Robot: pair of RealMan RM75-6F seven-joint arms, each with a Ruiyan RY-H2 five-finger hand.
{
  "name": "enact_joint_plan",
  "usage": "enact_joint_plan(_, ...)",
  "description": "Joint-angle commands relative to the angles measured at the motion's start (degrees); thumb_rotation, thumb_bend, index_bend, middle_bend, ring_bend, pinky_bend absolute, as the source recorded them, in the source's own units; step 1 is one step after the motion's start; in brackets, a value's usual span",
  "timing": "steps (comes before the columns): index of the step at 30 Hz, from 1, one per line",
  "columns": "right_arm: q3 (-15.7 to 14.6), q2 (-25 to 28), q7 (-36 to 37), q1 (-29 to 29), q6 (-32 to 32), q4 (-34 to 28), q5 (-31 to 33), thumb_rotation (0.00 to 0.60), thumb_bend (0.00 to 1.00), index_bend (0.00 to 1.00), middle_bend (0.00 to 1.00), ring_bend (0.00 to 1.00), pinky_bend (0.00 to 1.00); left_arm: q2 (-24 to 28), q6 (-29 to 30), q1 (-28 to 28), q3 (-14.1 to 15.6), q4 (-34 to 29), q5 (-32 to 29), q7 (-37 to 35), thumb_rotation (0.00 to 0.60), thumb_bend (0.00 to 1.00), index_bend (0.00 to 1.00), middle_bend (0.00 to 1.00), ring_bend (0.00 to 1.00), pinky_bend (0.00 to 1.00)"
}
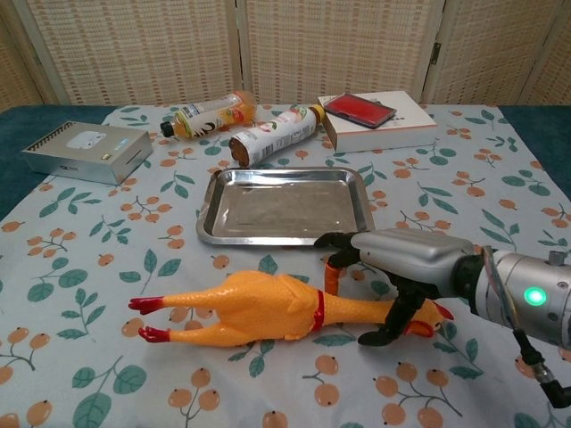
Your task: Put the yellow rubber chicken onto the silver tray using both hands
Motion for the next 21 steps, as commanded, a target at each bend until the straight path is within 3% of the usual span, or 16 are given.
enact_joint_plan(1, -0.49, -0.80, -1.25, 0.14, 1.11, 0.37, 0.88, 0.600, 0.16, 0.51, 0.00, 0.00, 0.00, -0.03, -0.05, -0.02, 0.03, -0.01, 0.01, 0.10, 0.600, 0.43, 0.00, 0.00, 0.00, 0.02)
enact_joint_plan(8, -1.39, -0.89, -4.00, 0.18, 3.46, -0.52, 2.29, 0.600, 0.16, 0.66, 0.01, 0.00, 0.02, -0.07, -0.28, -0.09, 0.12, -0.08, -0.10, 0.29, 0.600, 0.43, 0.00, 0.00, 0.00, 0.02)
enact_joint_plan(21, -0.46, -0.93, -0.99, -1.03, 9.38, -2.10, -1.47, 0.600, 0.17, 0.81, 0.22, 0.02, 0.21, 0.03, -0.15, -0.01, 0.18, -0.29, -0.16, 0.38, 0.600, 0.43, 0.00, 0.00, 0.00, 0.02)
